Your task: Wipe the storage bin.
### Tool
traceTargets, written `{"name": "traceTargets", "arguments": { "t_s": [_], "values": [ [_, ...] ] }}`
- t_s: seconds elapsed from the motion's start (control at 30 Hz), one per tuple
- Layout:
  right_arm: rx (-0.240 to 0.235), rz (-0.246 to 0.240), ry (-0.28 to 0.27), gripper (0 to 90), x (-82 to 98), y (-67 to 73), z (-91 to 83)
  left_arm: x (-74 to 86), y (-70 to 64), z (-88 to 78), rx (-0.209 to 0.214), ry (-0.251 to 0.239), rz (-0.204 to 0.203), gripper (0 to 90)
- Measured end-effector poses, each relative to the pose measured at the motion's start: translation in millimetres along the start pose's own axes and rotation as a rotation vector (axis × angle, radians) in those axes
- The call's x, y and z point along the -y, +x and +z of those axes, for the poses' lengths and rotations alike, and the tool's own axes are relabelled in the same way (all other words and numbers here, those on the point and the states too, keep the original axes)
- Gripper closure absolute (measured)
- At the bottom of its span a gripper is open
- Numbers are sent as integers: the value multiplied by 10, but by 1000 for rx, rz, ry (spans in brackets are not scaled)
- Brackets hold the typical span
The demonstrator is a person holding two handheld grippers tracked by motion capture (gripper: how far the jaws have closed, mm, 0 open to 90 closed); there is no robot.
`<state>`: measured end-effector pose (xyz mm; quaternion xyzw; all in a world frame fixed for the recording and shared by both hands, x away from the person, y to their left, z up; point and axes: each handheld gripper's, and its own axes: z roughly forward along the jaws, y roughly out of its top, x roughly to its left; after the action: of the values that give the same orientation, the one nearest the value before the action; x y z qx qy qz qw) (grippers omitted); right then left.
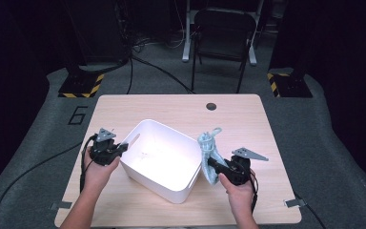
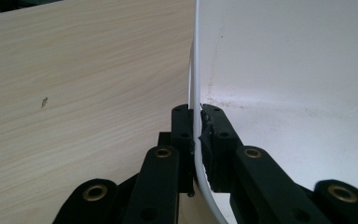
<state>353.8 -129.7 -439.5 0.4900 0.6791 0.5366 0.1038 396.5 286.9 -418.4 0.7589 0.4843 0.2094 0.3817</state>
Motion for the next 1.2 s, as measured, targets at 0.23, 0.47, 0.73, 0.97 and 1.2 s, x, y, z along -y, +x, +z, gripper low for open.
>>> {"name": "traceTargets", "arguments": {
  "t_s": [0.23,0.47,0.73,0.97,1.2],
  "values": [
    [4,-7,-12,713,59,7,47,25,-14,-13,-4,-8,3,827],
    [32,-26,-15,717,120,33,91,35,-19,-16,-7,-16,-5,826],
    [66,-8,29,718,225,24,160,37,-20,-16,-7,-18,-11,825],
    [97,-5,97,718,384,-45,276,43,-17,-17,-8,-23,-9,821],
    [115,38,185,718,530,-108,404,49,-18,-22,-7,-24,-13,816]
  ]
}}
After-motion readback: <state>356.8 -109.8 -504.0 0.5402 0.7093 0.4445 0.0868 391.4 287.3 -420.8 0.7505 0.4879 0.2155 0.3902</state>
